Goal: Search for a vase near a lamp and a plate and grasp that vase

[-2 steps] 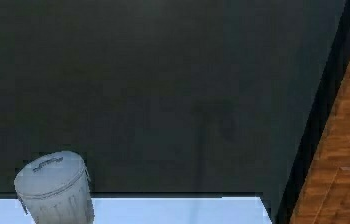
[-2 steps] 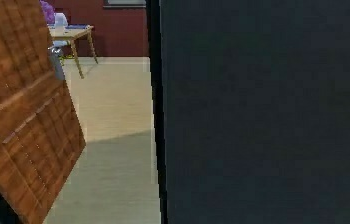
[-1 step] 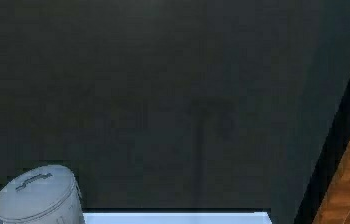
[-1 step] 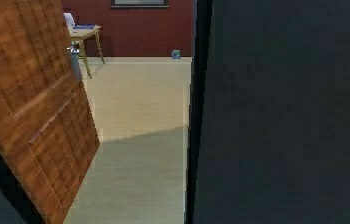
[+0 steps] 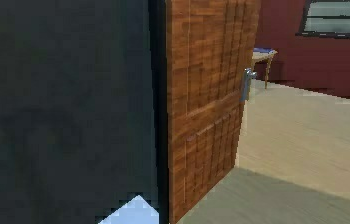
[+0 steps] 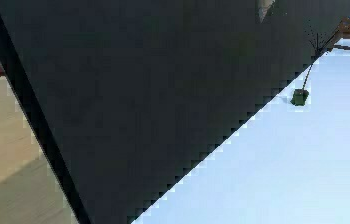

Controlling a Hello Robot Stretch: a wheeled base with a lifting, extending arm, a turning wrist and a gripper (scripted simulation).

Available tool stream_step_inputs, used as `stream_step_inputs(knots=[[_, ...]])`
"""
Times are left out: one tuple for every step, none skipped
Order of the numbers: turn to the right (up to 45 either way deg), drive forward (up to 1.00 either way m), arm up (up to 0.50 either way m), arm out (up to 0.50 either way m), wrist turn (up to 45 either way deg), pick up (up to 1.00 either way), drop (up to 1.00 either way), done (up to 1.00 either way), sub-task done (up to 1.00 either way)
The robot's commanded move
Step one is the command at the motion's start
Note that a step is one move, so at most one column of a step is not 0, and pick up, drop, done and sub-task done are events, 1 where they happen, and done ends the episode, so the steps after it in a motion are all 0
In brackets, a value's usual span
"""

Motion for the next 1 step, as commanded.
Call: stream_step_inputs(knots=[[6.0,0.00,0.00,0.00,0.0,0.00,0.00,0.00,0.00]])
